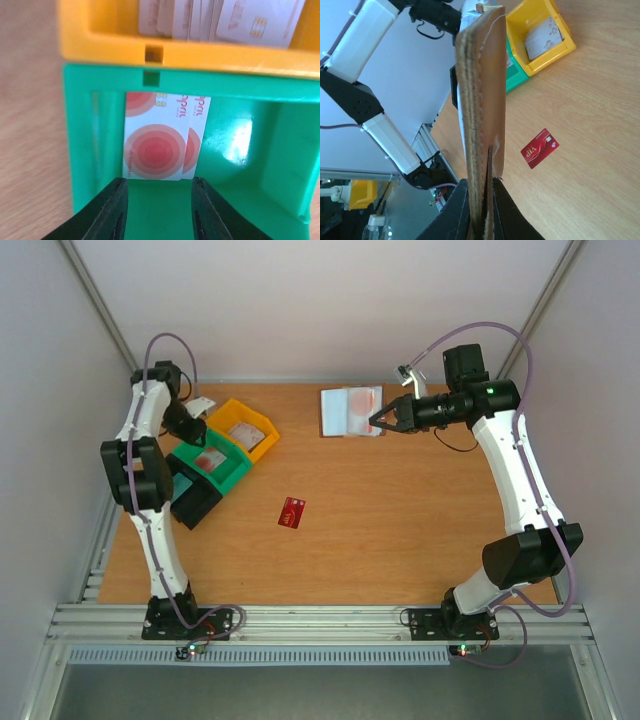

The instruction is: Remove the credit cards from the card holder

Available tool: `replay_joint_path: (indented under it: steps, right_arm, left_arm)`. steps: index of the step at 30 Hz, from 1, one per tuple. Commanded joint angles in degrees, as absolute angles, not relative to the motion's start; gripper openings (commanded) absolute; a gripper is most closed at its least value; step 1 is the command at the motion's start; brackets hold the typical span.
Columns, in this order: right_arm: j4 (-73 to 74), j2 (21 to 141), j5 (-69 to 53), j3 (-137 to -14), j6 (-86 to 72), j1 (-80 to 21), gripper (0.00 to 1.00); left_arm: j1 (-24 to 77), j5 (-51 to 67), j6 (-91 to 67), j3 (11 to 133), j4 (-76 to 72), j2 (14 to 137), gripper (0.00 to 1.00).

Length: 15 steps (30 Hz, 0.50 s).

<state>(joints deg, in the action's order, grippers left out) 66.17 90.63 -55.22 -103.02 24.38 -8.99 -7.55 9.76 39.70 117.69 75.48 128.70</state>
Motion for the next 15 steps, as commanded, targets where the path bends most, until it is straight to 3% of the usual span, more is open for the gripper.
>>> replay_joint_path:
  steps: [1,3,8,11,15]
  right_arm:
    - [66.36,88.86,-56.90,-105.40,25.40,-9.18,0.01]
    - [66.53,88.34,-56.82,-105.73,25.53,-9.42,0.01]
    - [66.23,86.57,-58.18,-107.22,26.57,-11.30,0.01]
    - [65.68,85.64,-58.53,-107.54,27.01,-12.70,0.01]
    - [64.72,84.60,-58.86,-107.78,27.01,-15.01,0.01]
  left_arm:
    - [-5.70,14.01,40.10,123.88,74.47,121.19,0.36]
    - [-5.16,23.00,39.75,125.74,76.37,117.75,0.43]
    - [-2.01,51.49,32.44,120.21,71.02,104.56,0.96]
    - [3.62,60.77,20.42,108.94,59.40,95.13,0.99]
    - [13.80,62.06,3.22,91.58,35.99,81.73,0.99]
